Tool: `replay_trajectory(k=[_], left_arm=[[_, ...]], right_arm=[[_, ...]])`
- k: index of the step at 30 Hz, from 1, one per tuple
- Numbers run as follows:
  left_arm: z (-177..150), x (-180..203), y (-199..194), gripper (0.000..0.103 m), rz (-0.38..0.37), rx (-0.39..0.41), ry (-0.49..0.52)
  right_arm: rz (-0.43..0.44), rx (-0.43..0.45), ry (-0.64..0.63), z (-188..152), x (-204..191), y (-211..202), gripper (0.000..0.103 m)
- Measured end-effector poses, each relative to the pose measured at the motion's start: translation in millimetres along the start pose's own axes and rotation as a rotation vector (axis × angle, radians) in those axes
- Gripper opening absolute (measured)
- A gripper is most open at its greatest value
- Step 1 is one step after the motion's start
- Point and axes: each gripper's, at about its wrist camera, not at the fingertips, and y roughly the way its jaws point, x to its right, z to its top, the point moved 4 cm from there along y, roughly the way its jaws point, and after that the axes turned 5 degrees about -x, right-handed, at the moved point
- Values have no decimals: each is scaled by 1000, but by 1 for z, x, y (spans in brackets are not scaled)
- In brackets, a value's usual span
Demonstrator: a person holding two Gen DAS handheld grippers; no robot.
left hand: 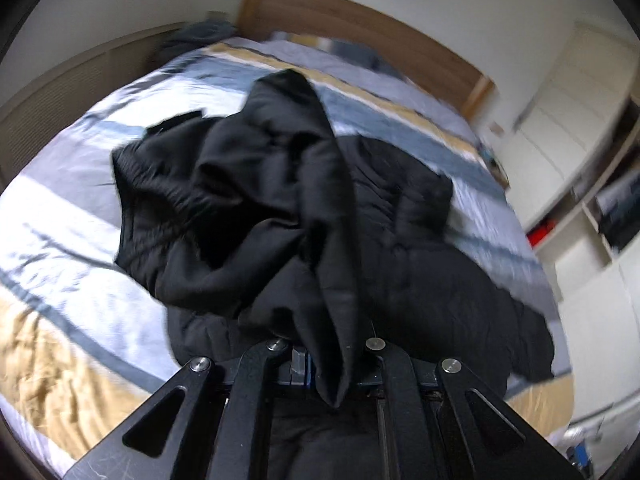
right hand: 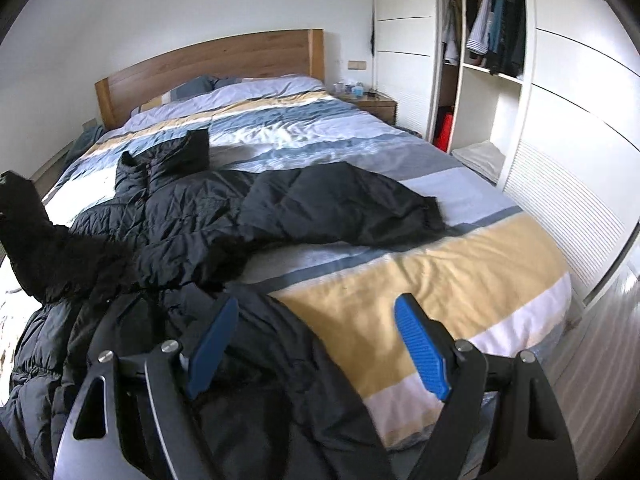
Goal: Fold large clothes
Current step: 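Lay the sleeve over the coat body and open the left tool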
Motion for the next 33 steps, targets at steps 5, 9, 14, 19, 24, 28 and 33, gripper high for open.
replay_trajectory(k=[5,9,14,19,24,28,33], left_arm=[[-26,54,53,8,26,-92,106],[-51,80,90,9,75,-160,179],[-77,92,123,14,123,-226,260],[-86,104,129,29,115,-256,334],[-93,119,119,44,37,-259,389],[-86,105,98,50,-12,-224,399],[-61,84,89,56,23,-158,332]], right_arm=[[-11,-20,43,-6,27,7,80],[-17,-34,61,-9,38,12,80],[-17,-43,69,-12,46,16,80],[-2,-54,80,-13,46,22,80],[9,-52,64,-13,37,21,80],[12,-50,52,-10,29,23,80],[10,-54,50,-6,24,29,80]])
